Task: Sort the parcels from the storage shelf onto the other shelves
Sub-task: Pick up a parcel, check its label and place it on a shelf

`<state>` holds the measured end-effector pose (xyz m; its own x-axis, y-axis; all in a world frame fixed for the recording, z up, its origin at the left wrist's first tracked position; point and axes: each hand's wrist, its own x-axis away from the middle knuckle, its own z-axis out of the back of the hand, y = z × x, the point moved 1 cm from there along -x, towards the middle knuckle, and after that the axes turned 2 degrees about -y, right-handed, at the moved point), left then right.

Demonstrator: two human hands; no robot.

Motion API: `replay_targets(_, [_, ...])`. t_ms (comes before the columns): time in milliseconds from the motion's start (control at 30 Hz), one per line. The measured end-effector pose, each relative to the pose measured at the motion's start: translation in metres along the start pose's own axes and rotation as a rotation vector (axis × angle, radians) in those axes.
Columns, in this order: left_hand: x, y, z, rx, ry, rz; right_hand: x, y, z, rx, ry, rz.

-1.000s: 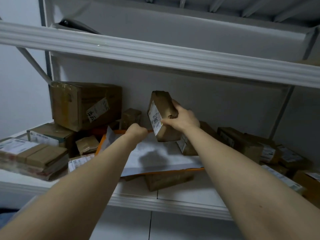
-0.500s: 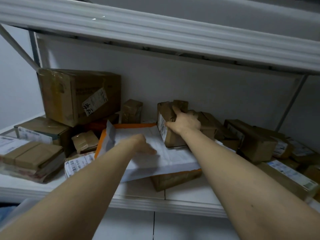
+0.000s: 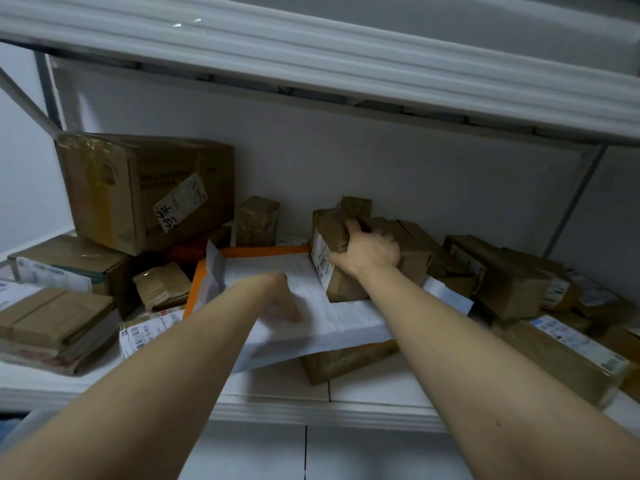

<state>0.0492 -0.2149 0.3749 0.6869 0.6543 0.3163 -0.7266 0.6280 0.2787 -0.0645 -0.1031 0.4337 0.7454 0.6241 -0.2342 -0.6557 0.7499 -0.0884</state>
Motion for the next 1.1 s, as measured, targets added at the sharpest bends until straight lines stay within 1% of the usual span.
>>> replay_targets(100, [0.01,0.011,0.007,0.044,0.087,-0.039,0.004,-0.001,0.001,0.052,0.049,0.013])
replay_targets(167, [0.02,0.023,0.015,0.121,0.207,-0.09,0.007,0.0,0.004,0.041,0.093,0.024])
replay_targets(267, [0.041,0.048,0.028,0.3,0.42,-0.167,0.015,0.008,0.011,0.001,0.164,0.036])
replay_targets(333, [0.056,0.067,0.033,0.377,0.556,-0.255,0.023,0.017,0.017,-0.014,0.212,0.027])
replay_targets(400, [0.067,0.089,0.033,0.412,0.612,-0.36,0.031,0.031,0.023,-0.007,0.261,0.005])
replay_targets(533, [0.086,0.136,0.019,0.4,0.616,-0.554,0.051,0.074,0.034,0.03,0.358,-0.047])
replay_targets(600, [0.093,0.159,0.008,0.376,0.609,-0.613,0.061,0.099,0.038,0.006,0.377,-0.1])
replay_targets(633, [0.095,0.175,-0.001,0.355,0.576,-0.649,0.07,0.118,0.04,-0.001,0.371,-0.151])
replay_targets(767, [0.1,0.216,-0.028,0.282,0.42,-0.68,0.093,0.167,0.037,-0.012,0.258,-0.294])
replay_targets(900, [0.105,0.258,-0.061,0.238,0.295,-0.715,0.114,0.222,0.026,-0.03,0.101,-0.42])
replay_targets(1000, [0.095,0.287,-0.081,0.237,0.233,-0.704,0.121,0.257,0.015,-0.07,-0.005,-0.461])
replay_targets(1100, [0.086,0.315,-0.1,0.198,0.189,-0.672,0.122,0.296,0.007,-0.09,-0.062,-0.496])
